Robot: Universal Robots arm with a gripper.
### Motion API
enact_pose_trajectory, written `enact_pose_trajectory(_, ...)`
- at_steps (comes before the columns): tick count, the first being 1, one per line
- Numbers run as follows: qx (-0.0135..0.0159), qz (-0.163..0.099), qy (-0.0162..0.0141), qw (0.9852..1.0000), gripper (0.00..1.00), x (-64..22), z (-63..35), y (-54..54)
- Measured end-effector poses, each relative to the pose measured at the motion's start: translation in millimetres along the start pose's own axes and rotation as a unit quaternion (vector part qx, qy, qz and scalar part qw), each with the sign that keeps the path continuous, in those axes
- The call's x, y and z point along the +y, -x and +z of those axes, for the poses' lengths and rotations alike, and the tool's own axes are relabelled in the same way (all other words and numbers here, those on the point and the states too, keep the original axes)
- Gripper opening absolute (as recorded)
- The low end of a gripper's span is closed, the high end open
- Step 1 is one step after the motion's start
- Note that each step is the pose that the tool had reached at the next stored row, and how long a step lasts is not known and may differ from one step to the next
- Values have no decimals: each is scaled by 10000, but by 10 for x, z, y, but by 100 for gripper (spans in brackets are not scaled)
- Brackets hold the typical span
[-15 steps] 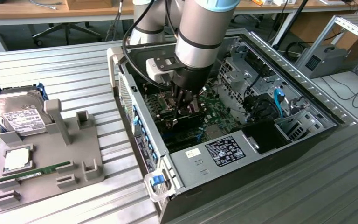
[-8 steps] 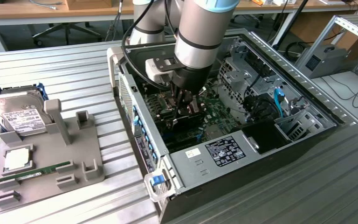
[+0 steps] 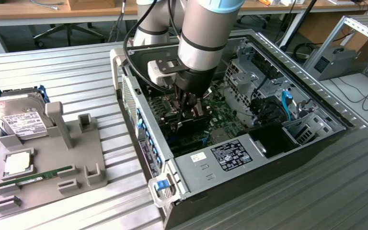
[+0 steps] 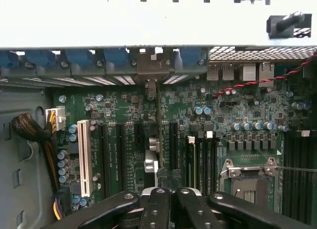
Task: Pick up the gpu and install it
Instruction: 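Press down on the gpu until it lock into place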
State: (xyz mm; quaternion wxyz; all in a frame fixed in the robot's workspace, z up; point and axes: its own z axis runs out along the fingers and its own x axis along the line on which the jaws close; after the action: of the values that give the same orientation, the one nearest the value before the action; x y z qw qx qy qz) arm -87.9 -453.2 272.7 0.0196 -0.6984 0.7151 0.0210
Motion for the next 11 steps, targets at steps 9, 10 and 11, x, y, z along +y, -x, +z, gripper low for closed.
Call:
enact_pose_trajectory(9, -3, 0, -2, 10000, 11, 9, 1, 0)
enact_pose_trajectory(10, -3, 0, -2, 10000, 11, 9, 1, 0)
enact_pose_trajectory(11, -4, 0, -3, 10000, 11, 9, 0, 0)
